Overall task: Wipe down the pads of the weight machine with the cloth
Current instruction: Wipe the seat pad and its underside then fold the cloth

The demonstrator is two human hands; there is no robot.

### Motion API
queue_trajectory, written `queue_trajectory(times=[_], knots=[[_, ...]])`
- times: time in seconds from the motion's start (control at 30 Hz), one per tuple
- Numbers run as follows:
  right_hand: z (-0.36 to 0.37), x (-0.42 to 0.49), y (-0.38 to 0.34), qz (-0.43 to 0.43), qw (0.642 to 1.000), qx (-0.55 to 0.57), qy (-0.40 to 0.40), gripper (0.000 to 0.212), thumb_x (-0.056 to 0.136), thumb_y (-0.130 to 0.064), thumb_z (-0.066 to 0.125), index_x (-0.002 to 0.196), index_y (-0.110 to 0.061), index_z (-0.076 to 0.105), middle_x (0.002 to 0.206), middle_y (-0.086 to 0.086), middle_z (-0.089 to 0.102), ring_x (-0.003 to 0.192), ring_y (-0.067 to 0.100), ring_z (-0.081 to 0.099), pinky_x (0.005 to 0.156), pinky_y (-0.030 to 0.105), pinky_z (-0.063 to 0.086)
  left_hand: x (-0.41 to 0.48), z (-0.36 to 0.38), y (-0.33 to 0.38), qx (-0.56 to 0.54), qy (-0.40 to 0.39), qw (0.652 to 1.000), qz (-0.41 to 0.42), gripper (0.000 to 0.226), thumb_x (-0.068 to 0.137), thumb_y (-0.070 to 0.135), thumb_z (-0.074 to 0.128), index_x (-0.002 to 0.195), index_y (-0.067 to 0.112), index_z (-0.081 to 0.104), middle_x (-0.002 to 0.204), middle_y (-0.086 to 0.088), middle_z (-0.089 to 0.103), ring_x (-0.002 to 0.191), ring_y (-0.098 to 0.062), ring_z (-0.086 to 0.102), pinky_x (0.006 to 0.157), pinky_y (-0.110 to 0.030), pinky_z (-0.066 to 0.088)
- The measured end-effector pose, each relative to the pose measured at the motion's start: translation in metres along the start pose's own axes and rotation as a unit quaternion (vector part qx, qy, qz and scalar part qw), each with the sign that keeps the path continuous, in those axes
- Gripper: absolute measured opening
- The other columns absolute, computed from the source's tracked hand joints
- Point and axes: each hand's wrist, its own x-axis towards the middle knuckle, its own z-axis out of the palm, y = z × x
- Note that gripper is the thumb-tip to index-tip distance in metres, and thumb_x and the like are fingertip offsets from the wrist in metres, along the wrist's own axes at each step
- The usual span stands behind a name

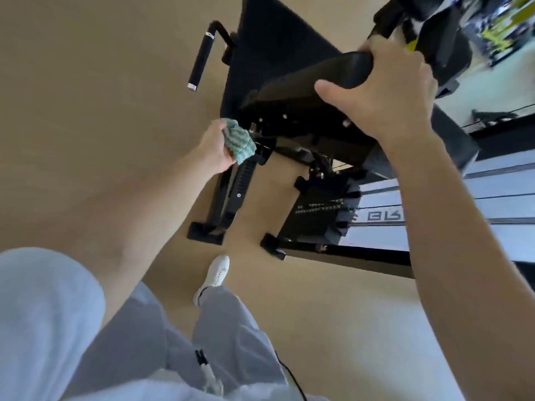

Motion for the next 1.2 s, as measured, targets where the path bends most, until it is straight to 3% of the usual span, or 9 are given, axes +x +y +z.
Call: queue_trajectory(times=[0.2,0.3,0.4,0.6,0.67,0.77,0.9,1.0,1.2], knots=[[0.016,-0.001,-0.003,0.032,0.995,0.004,0.090,0.046,0.089,-0.064,0.050,0.105,-0.025,0.068,0.093,-0.007,0.068,0.091,0.023,0.063,0.072,0.029,0.032,0.078,0.031,-0.005,-0.076,0.060,0.995,0.040,0.025,0.090,0.018,0.033,0.065,0.019,0.031,0.064,0.000,0.033,0.061,-0.016,0.032,0.052,-0.027,0.032],[0.019,-0.001,0.000,0.038,0.995,0.006,0.096,0.042,0.093,-0.062,0.047,0.101,-0.026,0.067,0.081,-0.012,0.055,0.076,0.016,0.048,0.066,0.029,0.030,0.096,0.048,0.006,-0.109,0.135,0.981,0.092,0.036,0.101,0.035,0.042,0.098,0.006,0.063,0.106,-0.015,0.068,0.106,-0.032,0.064,0.093,-0.043,0.055],[0.023,0.000,0.002,0.026,0.994,0.015,0.102,0.038,0.095,-0.059,0.045,0.097,-0.027,0.066,0.076,-0.012,0.054,0.072,0.015,0.048,0.057,0.027,0.027,0.093,0.069,0.007,-0.160,0.134,0.973,0.100,0.060,0.105,0.054,0.034,0.141,0.010,0.053,0.141,-0.020,0.056,0.133,-0.039,0.053,0.115,-0.054,0.042],[0.008,0.010,0.033,-0.048,0.993,0.109,-0.015,0.036,0.099,-0.056,0.043,0.104,-0.033,0.070,0.080,-0.016,0.064,0.081,0.007,0.058,0.075,0.029,0.043,0.084,0.103,-0.001,-0.193,0.080,0.968,0.137,0.056,0.110,0.047,0.022,0.156,0.019,0.035,0.156,-0.008,0.045,0.145,-0.033,0.042,0.108,-0.047,0.043],[0.005,0.015,0.045,-0.058,0.984,0.162,-0.043,0.031,0.098,-0.057,0.045,0.096,-0.038,0.070,0.071,-0.023,0.063,0.075,0.000,0.059,0.072,0.024,0.044,0.078,0.107,-0.002,-0.213,0.055,0.966,0.134,0.058,0.109,0.050,0.017,0.151,0.020,0.045,0.146,-0.010,0.053,0.134,-0.035,0.048,0.112,-0.048,0.038],[0.007,0.015,0.046,-0.054,0.985,0.161,-0.033,0.030,0.099,-0.057,0.043,0.094,-0.041,0.068,0.060,-0.026,0.056,0.069,-0.001,0.053,0.069,0.022,0.038,0.071,0.109,-0.007,-0.208,0.120,0.962,0.132,0.052,0.110,0.046,0.023,0.132,0.017,0.060,0.123,-0.012,0.063,0.115,-0.034,0.059,0.113,-0.048,0.042],[0.007,0.011,0.043,-0.054,0.987,0.150,-0.030,0.034,0.101,-0.057,0.040,0.109,-0.042,0.069,0.070,-0.026,0.057,0.083,0.004,0.055,0.076,0.027,0.038,0.051,0.123,-0.023,-0.174,0.178,0.958,0.141,0.023,0.107,0.015,0.040,0.109,0.008,0.062,0.097,-0.008,0.065,0.079,-0.022,0.064,0.081,-0.035,0.059],[0.006,0.009,0.042,-0.044,0.988,0.148,-0.031,0.033,0.101,-0.058,0.039,0.113,-0.044,0.067,0.072,-0.027,0.052,0.088,0.006,0.050,0.079,0.028,0.035,0.022,0.147,-0.033,-0.168,0.197,0.956,0.136,0.032,0.104,0.002,0.042,0.076,0.006,0.055,0.072,-0.008,0.055,0.054,-0.021,0.055,0.066,-0.037,0.059],[0.006,0.005,0.041,-0.044,0.985,0.167,-0.018,0.034,0.100,-0.059,0.039,0.115,-0.047,0.067,0.083,-0.024,0.059,0.089,0.001,0.054,0.080,0.029,0.042,-0.048,0.196,-0.059,-0.154,0.127,0.971,0.131,0.012,0.105,0.004,0.050,0.100,0.001,0.061,0.095,-0.019,0.069,0.074,-0.028,0.069,0.073,-0.040,0.065]])
